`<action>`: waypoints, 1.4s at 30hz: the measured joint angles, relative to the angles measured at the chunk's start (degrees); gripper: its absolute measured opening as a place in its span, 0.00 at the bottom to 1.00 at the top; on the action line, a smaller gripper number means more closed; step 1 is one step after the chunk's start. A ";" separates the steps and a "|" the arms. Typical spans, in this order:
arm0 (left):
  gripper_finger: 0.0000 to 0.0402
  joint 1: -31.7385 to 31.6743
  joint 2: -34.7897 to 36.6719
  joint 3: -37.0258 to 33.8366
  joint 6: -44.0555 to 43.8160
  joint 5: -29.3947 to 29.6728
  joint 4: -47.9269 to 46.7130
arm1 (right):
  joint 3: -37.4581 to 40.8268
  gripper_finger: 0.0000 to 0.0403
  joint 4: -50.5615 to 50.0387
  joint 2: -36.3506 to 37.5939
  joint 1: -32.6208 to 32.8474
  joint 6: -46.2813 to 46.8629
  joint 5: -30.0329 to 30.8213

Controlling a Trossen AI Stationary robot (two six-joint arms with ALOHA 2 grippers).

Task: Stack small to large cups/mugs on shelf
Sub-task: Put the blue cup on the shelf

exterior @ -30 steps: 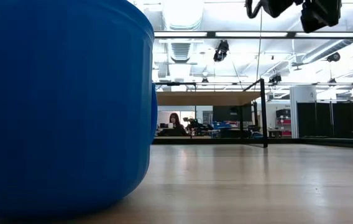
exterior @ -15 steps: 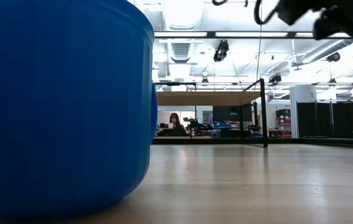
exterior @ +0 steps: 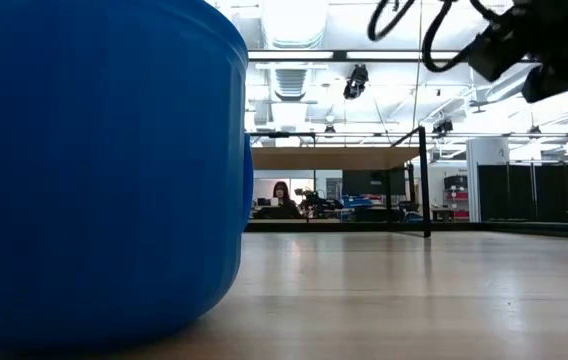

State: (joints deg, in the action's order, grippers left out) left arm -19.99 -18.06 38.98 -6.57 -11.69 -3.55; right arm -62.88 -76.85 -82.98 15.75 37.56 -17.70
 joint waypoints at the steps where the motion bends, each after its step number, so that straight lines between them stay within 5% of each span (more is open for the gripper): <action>1: 0.12 -0.02 0.00 0.00 0.00 0.00 0.02 | 0.47 0.31 0.08 0.00 0.00 0.16 0.91; 16: 0.12 0.00 -0.15 0.11 0.00 1.27 0.08 | 6.09 0.30 7.12 0.06 0.04 1.42 3.25; 25: 0.12 0.00 -0.07 0.11 0.00 1.71 0.29 | 4.77 0.04 7.23 0.06 -0.03 1.76 3.30; 31: 0.12 -0.02 -0.07 0.09 0.00 1.84 2.58 | -0.02 0.02 6.93 0.06 -1.44 2.58 4.30; 42: 0.12 0.00 -0.66 0.09 -0.46 1.95 6.18 | -18.28 0.02 6.42 0.00 -13.02 1.66 25.19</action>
State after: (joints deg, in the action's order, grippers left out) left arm -19.99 -18.72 39.07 -7.03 -9.74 2.64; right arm -81.16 -70.43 -82.98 2.73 39.21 7.48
